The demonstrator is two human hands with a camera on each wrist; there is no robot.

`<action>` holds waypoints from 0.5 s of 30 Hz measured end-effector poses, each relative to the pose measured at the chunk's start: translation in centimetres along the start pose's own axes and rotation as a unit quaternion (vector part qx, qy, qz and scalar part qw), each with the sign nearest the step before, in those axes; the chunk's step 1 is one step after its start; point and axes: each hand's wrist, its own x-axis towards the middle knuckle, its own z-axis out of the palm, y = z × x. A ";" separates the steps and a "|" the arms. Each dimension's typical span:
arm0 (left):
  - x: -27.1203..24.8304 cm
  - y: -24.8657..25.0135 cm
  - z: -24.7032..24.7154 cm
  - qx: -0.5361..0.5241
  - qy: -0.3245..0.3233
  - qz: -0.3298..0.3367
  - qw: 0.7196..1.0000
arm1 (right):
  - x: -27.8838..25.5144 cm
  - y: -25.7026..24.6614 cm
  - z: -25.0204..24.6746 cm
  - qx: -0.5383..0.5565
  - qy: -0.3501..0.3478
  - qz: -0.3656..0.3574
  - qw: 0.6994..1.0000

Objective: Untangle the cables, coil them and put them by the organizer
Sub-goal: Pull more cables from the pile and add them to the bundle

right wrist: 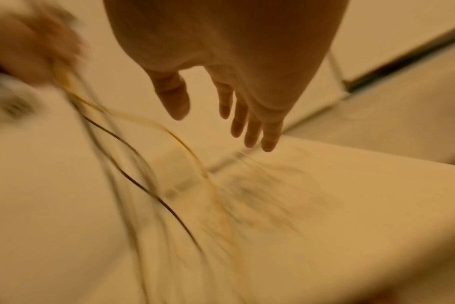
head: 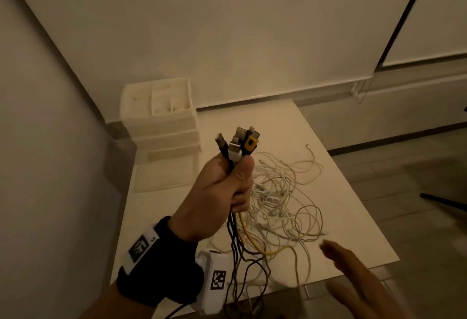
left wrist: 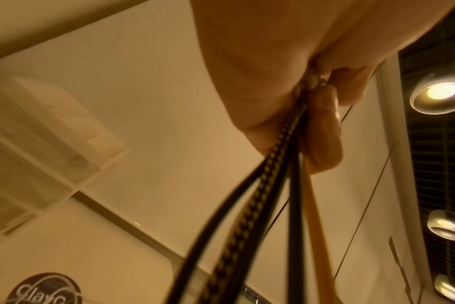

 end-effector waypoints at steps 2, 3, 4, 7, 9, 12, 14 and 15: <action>-0.3 -0.6 0.9 0.002 -0.018 -0.005 1.000 | 1.7 -3.1 1.9 -0.042 -0.079 -0.044 0.995; -0.5 -0.8 1.4 0.007 -0.022 -0.004 1.000 | 3.1 -4.3 4.0 -0.041 -0.129 -0.063 0.989; -0.8 -1.0 1.7 0.009 -0.023 -0.004 1.000 | 3.9 -4.6 6.1 -0.053 -0.180 -0.088 0.978; -1.9 -0.9 1.7 0.011 -0.005 0.003 1.000 | 5.3 -5.2 9.2 -0.025 -0.211 -0.123 0.969; -2.7 -0.3 0.9 0.000 0.018 0.001 1.000 | 4.5 -4.2 10.5 -0.019 -0.207 -0.113 0.972; -3.6 0.8 -0.2 -0.021 0.049 0.030 0.998 | 4.1 -0.9 11.1 -0.061 -0.212 -0.106 0.970; -3.9 1.2 -0.6 -0.008 0.062 0.058 0.996 | 4.2 1.6 11.7 -0.106 -0.238 -0.058 0.964; -3.9 1.3 -0.6 -0.002 0.066 0.064 0.996 | 4.2 2.7 12.0 -0.120 -0.251 -0.020 0.960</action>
